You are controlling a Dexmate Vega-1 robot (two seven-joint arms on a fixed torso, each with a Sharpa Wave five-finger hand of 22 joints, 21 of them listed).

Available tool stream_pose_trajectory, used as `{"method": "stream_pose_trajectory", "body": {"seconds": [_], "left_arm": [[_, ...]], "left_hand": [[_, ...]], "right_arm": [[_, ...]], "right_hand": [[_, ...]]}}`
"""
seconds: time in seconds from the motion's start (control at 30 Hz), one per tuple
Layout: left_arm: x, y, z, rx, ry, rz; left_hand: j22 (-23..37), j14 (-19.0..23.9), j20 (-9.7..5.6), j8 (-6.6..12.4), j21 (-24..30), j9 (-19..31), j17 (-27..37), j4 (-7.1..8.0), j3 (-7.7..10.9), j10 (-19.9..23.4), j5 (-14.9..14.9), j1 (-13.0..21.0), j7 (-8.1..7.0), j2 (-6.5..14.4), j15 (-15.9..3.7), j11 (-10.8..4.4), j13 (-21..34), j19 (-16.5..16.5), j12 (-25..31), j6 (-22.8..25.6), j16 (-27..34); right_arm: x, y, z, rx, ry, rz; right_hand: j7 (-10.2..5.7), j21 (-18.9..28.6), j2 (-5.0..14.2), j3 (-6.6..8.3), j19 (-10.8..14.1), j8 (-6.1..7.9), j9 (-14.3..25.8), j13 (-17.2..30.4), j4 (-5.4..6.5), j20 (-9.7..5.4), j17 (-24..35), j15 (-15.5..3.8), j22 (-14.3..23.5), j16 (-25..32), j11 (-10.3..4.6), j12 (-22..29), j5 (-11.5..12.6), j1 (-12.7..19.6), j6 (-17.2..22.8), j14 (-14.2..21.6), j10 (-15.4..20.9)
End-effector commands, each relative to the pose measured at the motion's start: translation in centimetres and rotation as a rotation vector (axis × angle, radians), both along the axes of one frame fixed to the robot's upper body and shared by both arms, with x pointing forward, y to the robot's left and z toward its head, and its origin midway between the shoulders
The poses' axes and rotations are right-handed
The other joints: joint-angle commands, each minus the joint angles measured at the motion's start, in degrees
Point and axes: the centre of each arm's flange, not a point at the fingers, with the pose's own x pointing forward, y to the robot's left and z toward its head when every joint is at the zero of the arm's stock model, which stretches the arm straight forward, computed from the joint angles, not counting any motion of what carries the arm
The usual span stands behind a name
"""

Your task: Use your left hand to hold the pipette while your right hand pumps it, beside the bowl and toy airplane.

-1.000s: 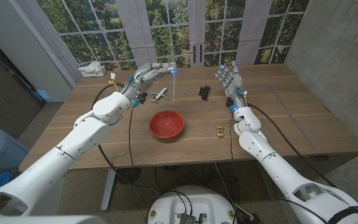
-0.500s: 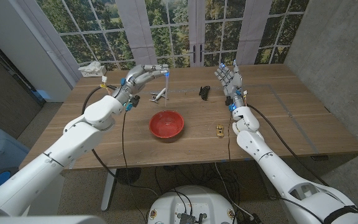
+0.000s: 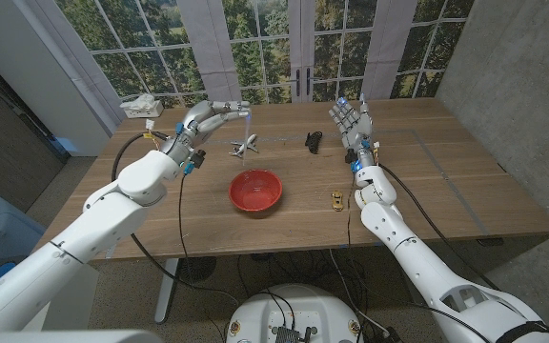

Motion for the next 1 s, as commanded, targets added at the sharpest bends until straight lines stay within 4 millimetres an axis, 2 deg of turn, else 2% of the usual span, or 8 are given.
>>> {"method": "stream_pose_trajectory", "body": {"seconds": [0.03, 0.33, 1.0], "left_arm": [[-0.6, 0.9, -0.6, 0.035, -0.017, 0.053], [-0.5, 1.3, -0.8, 0.065, -0.036, 0.087], [1.2, 0.8, -1.2, 0.097, -0.029, 0.081]], "left_hand": [[0.16, -0.31, 0.13, 0.13, 0.29, 0.22, 0.09, 0.04, -0.38, 0.16, 0.21, 0.93, 0.03, -0.04, -7.59, -0.12, 0.13, 0.11, 0.02, 0.44, -0.02], [0.16, -0.27, 0.11, 0.11, 0.3, 0.24, 0.09, 0.06, -0.45, 0.15, 0.21, 0.94, -0.04, -0.05, -7.66, -0.03, 0.13, 0.12, 0.02, 0.49, 0.01], [0.16, -0.19, 0.13, -0.04, 0.33, 0.29, 0.12, 0.12, -0.6, 0.03, 0.23, 0.95, 0.16, 0.04, -7.77, 0.02, 0.14, 0.12, -0.03, 0.39, 0.07]], "right_arm": [[-0.3, -0.1, -0.5, 0.051, 0.015, 0.068], [-0.4, 0.0, -0.7, 0.077, 0.019, 0.1], [0.1, 0.4, -0.5, 0.078, 0.029, 0.116]], "right_hand": [[0.39, -0.11, -0.04, 0.42, -0.39, 0.4, 0.02, 0.15, -0.23, 0.01, 0.1, 0.48, 0.28, -0.21, 0.46, 0.47, 0.56, -0.64, 0.06, -0.01, 0.37], [0.55, -0.11, -0.04, 0.59, -0.45, 0.41, 0.01, 0.19, -0.38, 0.03, 0.15, 0.47, 0.29, -0.3, 0.54, 0.5, 0.58, -0.84, 0.06, -0.12, 0.34], [0.65, -0.12, -0.06, 0.94, -0.64, 0.49, 0.02, 0.28, -0.71, 0.12, 0.24, 0.67, 0.31, -0.47, 0.7, 0.6, 0.61, -1.22, 0.21, -0.27, 0.4]]}}
